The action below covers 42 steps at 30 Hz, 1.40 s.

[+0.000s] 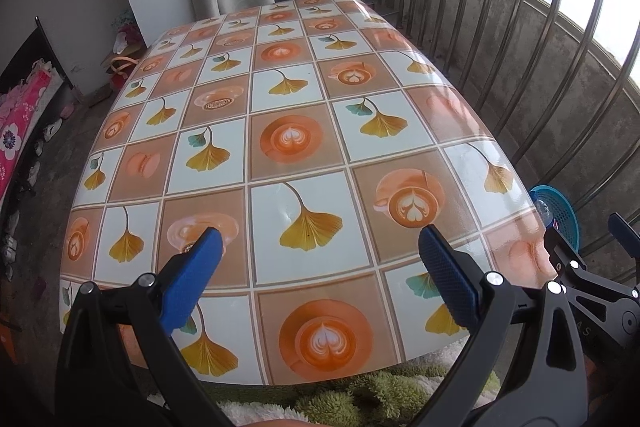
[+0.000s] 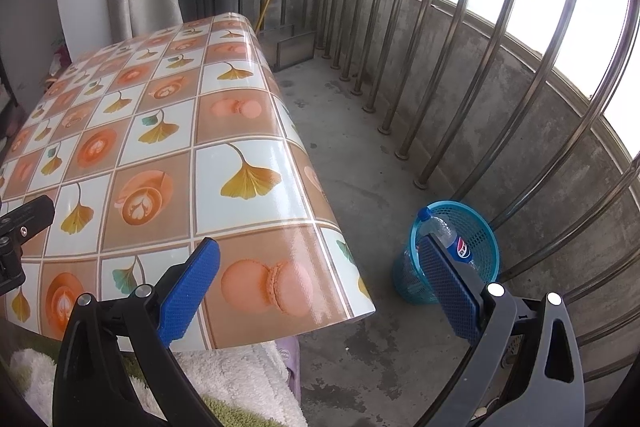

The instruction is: Collect trash

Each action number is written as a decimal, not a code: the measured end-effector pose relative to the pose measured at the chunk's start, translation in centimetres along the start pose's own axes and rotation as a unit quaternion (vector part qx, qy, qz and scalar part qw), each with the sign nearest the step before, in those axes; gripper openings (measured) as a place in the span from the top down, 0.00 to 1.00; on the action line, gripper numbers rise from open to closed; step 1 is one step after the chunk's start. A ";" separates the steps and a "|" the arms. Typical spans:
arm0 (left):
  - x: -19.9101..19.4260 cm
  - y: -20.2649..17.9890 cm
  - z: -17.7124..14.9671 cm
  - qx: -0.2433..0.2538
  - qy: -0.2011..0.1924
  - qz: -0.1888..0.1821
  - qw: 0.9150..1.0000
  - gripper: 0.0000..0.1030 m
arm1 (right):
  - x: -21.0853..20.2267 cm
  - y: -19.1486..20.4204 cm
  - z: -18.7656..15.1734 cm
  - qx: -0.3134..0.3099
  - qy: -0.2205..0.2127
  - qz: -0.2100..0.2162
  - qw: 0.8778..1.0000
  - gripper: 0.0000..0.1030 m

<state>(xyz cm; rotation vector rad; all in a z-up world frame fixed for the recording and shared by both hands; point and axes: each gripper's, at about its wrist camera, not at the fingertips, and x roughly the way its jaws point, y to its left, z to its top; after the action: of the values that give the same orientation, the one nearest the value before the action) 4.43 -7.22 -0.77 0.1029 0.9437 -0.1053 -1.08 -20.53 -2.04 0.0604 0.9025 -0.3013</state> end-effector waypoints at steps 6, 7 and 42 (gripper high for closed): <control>0.0 -0.1 0.0 -0.001 0.000 0.001 1.000 0.08 | 0.0 -0.1 0.0 0.001 0.001 0.001 1.000 0.06; 0.0 -0.1 0.0 0.000 0.000 0.001 1.000 0.08 | 0.0 -0.1 0.0 0.001 0.001 0.001 1.000 0.06; 0.1 1.4 0.4 -0.027 -0.003 0.029 0.999 0.08 | -0.4 -1.5 0.5 0.022 0.000 -0.006 1.000 0.06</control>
<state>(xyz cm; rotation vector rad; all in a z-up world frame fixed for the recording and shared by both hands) 5.00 -5.86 -0.57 0.0792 0.9371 -0.0261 -1.42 -21.93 -1.30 0.0965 0.8963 -0.3329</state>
